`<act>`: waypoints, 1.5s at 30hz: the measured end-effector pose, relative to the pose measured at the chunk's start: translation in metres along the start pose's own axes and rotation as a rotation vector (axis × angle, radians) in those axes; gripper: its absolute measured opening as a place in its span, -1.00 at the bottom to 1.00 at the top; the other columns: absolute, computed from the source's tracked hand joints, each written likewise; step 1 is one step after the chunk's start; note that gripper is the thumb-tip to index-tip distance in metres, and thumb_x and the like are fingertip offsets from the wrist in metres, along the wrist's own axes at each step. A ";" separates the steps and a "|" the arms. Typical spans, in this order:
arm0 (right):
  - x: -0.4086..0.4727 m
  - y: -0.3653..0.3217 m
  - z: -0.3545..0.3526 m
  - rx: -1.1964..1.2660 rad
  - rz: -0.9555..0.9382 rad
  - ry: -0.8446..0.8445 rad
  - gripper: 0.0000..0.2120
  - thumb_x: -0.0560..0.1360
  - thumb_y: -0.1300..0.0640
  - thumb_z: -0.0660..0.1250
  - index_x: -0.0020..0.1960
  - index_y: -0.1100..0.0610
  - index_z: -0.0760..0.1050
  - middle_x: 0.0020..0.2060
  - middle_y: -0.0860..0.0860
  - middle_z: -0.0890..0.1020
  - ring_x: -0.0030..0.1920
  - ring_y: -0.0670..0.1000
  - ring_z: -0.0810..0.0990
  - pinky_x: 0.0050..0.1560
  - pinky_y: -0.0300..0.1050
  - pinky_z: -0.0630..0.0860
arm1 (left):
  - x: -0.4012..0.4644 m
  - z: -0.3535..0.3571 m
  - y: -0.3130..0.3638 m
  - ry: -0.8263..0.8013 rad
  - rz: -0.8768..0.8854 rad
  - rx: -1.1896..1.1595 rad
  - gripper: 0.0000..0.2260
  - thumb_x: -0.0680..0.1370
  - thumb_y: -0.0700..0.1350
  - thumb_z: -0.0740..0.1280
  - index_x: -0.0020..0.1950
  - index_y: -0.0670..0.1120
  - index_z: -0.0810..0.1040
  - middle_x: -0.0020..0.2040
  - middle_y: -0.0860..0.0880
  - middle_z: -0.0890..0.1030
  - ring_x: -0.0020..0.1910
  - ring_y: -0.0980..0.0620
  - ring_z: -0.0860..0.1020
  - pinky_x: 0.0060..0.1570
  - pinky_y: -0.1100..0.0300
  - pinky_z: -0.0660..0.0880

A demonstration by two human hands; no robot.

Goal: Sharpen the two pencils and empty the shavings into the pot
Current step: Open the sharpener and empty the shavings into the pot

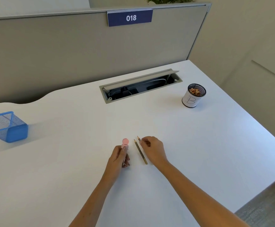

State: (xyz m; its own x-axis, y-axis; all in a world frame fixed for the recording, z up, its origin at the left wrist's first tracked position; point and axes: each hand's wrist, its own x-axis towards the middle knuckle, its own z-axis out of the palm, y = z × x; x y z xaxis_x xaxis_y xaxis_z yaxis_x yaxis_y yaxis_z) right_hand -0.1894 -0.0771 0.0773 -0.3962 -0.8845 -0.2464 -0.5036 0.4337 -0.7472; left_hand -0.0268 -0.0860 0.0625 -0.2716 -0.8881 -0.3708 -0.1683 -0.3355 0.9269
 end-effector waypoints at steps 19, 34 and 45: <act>-0.067 -0.004 -0.071 0.612 -0.102 0.099 -0.89 0.51 0.08 0.37 0.02 0.00 0.61 -0.11 -0.03 0.70 -0.14 0.00 0.67 0.04 0.00 0.61 | -0.031 0.077 0.070 -0.322 0.102 0.012 -0.72 0.67 0.05 0.08 -0.07 -0.04 0.48 -0.29 0.05 0.50 -0.39 0.17 0.43 -0.36 0.27 0.34; 0.022 0.044 -0.179 0.966 0.075 -0.072 -0.67 0.50 0.18 0.38 0.22 0.26 0.46 -0.22 0.12 0.66 -0.22 0.07 0.57 -0.12 -0.06 0.52 | 0.031 0.195 0.119 -0.235 0.173 0.263 -0.53 0.62 0.21 0.00 0.52 0.16 0.04 -0.16 -0.01 0.63 -0.25 0.08 0.61 -0.29 0.26 0.55; 0.105 0.067 -0.251 1.092 0.066 -0.064 -0.79 0.55 0.29 0.25 0.14 0.33 0.55 -0.11 0.23 0.59 -0.13 0.16 0.54 -0.22 -0.15 0.62 | 0.116 0.271 0.157 -0.064 0.577 0.427 -0.82 0.63 -0.09 0.23 0.20 0.03 0.53 -0.23 0.16 0.55 -0.18 0.03 0.59 -0.25 0.12 0.60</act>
State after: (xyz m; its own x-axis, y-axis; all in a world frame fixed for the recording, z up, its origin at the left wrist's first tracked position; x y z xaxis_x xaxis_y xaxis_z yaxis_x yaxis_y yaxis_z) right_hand -0.4572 -0.0979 0.1565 -0.3409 -0.8861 -0.3139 0.4816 0.1222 -0.8679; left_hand -0.3412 -0.1563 0.1490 -0.4819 -0.8622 0.1561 -0.3339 0.3454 0.8771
